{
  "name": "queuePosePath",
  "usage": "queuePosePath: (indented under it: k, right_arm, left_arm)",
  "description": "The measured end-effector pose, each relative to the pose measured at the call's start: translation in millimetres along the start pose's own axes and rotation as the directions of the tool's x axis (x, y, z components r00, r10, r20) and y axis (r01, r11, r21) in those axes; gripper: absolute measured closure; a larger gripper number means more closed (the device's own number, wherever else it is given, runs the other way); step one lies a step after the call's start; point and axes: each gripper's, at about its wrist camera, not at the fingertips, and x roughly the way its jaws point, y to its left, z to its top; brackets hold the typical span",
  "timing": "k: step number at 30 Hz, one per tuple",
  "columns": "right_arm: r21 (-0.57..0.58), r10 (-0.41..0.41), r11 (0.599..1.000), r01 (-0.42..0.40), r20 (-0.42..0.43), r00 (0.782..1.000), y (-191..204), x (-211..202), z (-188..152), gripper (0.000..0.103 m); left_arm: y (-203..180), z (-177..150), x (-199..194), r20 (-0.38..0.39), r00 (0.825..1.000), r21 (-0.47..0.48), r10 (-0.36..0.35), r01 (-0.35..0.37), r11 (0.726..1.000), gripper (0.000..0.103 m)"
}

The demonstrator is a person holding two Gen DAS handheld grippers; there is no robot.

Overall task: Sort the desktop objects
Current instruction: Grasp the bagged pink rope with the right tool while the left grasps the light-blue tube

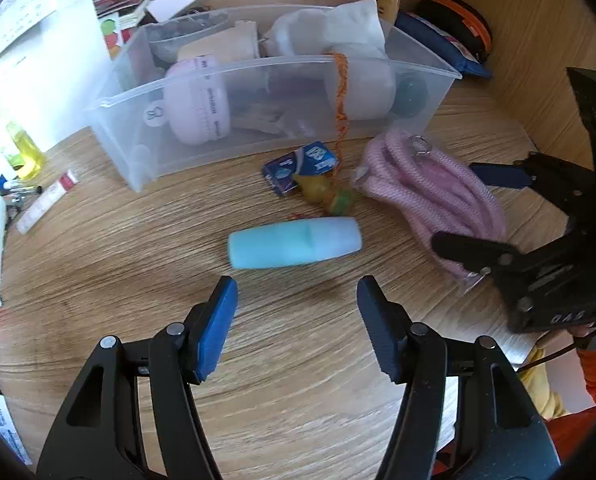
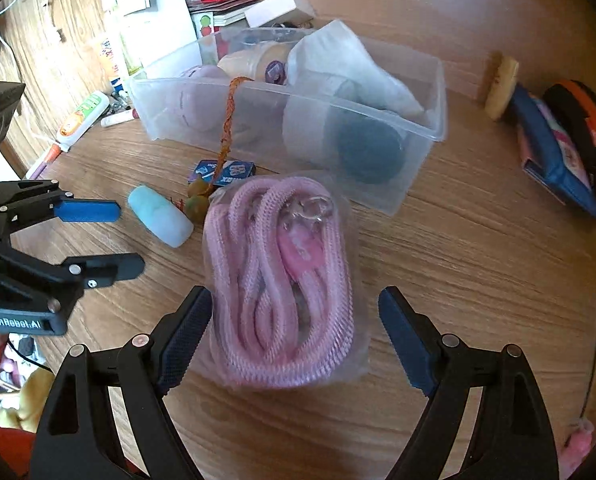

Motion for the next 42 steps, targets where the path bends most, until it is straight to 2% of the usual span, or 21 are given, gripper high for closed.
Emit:
queuePosePath:
  k: [7,12,13,15,16,18,20,25,34,38,40,42]
  right_arm:
    - [-0.020,0.028,0.999,-0.028,-0.034,0.999,4.1,14.7,8.2,0.020]
    - [-0.040,0.006,0.999,-0.006,-0.017,1.000,2.8,18.6,10.8,0.020]
    - [-0.046,0.010,0.999,-0.010,-0.012,1.000,3.2,18.4,10.4,0.022]
    - [-0.053,0.022,0.998,-0.022,0.000,1.000,2.8,16.0,9.3,0.032]
    - [-0.061,0.031,0.998,-0.031,0.005,1.000,3.7,14.1,8.7,0.040]
    - [-0.066,0.039,0.997,-0.039,0.009,0.999,4.3,11.9,7.9,0.042]
    - [-0.050,0.065,0.997,-0.064,0.015,0.998,1.2,10.4,7.0,0.044]
    - [0.009,0.125,0.992,-0.125,0.026,0.992,-13.4,5.2,5.4,0.048]
    - [0.061,0.124,0.990,-0.128,0.065,0.990,-27.0,-11.0,-3.2,0.049]
    - [0.084,0.121,0.988,-0.129,0.095,0.988,-32.1,-21.2,-1.4,0.049]
    - [0.093,0.126,0.986,-0.137,0.111,0.986,-33.9,-26.1,-0.3,0.049]
    - [0.100,0.125,0.985,-0.138,0.127,0.984,-34.7,-32.0,0.6,0.049]
  left_arm:
    - [-4.2,8.0,5.3,0.002,1.000,-0.003,0.013,-0.013,1.000,0.041]
    - [-3.1,11.2,7.3,0.023,1.000,-0.008,0.019,-0.018,1.000,0.040]
    - [-3.1,11.6,7.8,0.028,0.999,-0.006,0.028,-0.028,1.000,0.040]
    - [-4.9,11.8,8.9,0.039,0.998,0.012,0.053,-0.054,0.998,0.040]
    - [-5.5,12.2,9.7,0.043,0.997,0.015,0.064,-0.065,0.998,0.043]
    - [-4.7,13.3,10.3,0.053,0.995,0.023,0.080,-0.082,0.996,0.050]
    - [-2.3,15.0,10.2,0.056,0.995,0.016,0.082,-0.083,0.996,0.062]
    - [7.3,15.0,7.7,0.061,0.995,-0.008,0.078,-0.077,0.997,0.073]
    - [17.8,13.9,-4.9,0.049,0.998,-0.053,0.037,-0.034,0.998,0.073]
    - [25.0,21.4,-2.6,0.040,0.999,-0.075,0.028,-0.025,0.997,0.066]
    - [26.2,27.6,3.9,0.023,1.000,-0.088,0.005,-0.003,0.996,0.066]
    - [26.1,31.1,8.3,0.019,1.000,-0.092,0.013,-0.011,0.996,0.066]
